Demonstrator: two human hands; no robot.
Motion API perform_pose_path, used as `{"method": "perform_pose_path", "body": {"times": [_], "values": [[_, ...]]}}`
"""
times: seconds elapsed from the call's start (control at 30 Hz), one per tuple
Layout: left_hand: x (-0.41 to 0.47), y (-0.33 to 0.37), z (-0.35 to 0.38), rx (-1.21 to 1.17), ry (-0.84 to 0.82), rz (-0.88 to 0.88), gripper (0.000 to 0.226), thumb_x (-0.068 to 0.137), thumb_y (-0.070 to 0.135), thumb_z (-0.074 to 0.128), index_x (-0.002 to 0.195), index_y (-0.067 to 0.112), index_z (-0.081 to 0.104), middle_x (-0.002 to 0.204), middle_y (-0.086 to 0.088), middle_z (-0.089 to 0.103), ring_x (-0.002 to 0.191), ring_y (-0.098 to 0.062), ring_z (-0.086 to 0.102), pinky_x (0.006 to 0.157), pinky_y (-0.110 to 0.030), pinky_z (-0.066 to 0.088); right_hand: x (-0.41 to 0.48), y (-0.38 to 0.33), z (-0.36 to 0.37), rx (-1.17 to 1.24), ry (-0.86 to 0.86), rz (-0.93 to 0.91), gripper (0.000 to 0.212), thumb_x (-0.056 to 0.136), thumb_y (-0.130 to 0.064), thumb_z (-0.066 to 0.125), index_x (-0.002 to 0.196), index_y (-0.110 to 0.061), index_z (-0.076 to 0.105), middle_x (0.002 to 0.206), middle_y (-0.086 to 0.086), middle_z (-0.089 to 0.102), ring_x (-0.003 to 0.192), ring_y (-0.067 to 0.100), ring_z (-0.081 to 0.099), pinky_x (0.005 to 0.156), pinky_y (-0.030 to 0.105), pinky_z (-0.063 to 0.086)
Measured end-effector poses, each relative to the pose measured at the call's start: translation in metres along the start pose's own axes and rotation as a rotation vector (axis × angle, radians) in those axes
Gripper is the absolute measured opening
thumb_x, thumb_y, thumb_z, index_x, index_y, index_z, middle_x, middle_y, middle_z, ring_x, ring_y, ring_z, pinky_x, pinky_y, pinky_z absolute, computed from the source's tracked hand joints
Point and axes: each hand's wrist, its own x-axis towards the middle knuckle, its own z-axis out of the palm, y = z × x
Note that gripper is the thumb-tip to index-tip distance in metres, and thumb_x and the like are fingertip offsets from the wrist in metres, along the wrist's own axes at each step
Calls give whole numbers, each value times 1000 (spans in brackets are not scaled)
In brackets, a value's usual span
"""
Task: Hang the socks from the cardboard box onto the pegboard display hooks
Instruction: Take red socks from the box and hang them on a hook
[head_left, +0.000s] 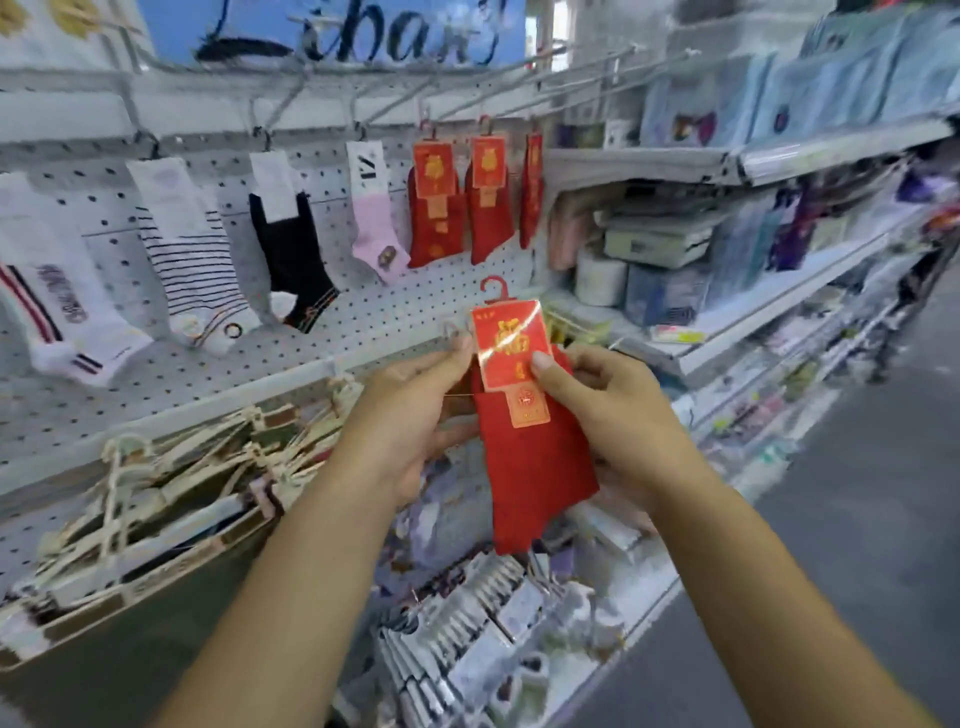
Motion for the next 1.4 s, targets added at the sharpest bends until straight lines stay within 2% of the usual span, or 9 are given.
{"method": "perform_pose_path", "body": {"times": [0.2,0.33,0.53,0.67,0.8,0.93,1.1,1.2,1.4], "values": [[37,-6,45,35,240,94,23,98,31,66,95,11,78,92,-7,79,88,-20,78,69,-27,63,51,13,-85,120,97,93,22,91,-33,73,92,-11,75,94,2,79,77,13,74,58,20,54],[63,2,60,127,357,221,15,96,30,69,96,18,78,93,0,80,92,-15,77,77,-31,61,96,21,-102,153,107,113,19,92,-32,72,92,-13,73,76,-2,77,63,6,71,50,16,49],[131,40,84,375,501,544,24,91,44,72,112,32,73,107,16,75,98,4,69,88,-21,53,188,14,-100,4,64,60,32,97,-41,63,106,-11,71,100,6,76,93,21,72,81,37,57],[191,70,98,438,590,683,40,93,38,72,130,26,62,124,17,65,106,12,60,79,2,43,250,1,-96,0,16,-19,30,97,-38,64,102,-9,70,93,4,76,83,16,71,72,31,55],[248,88,114,500,669,759,54,93,42,70,142,33,50,143,14,55,127,0,50,100,-16,35,305,-8,-95,3,-47,-58,24,97,-37,64,100,-14,70,91,-1,76,79,9,72,68,24,54],[282,95,118,513,728,837,45,94,40,69,136,35,54,138,14,58,129,-3,52,106,-22,38,350,-10,-89,-4,-68,-85,24,96,-41,62,104,-19,68,97,-1,76,91,16,73,80,35,58],[294,90,118,586,815,909,36,95,32,69,128,25,57,129,11,64,123,0,56,100,-2,35,399,-6,-68,-16,-81,-138,31,98,-38,61,109,-10,66,104,8,73,97,25,70,92,48,56],[296,88,123,590,849,886,32,95,31,70,124,28,57,129,15,64,125,5,55,103,-5,35,425,-2,-60,-13,-103,-183,29,98,-36,60,106,-8,65,102,9,71,95,26,68,86,45,56],[298,88,132,639,937,863,32,96,20,69,120,32,51,124,24,59,125,7,53,108,-15,36,458,2,-45,-94,-260,-272,19,98,-32,62,97,-12,62,87,-6,63,82,13,61,61,22,42]]}}
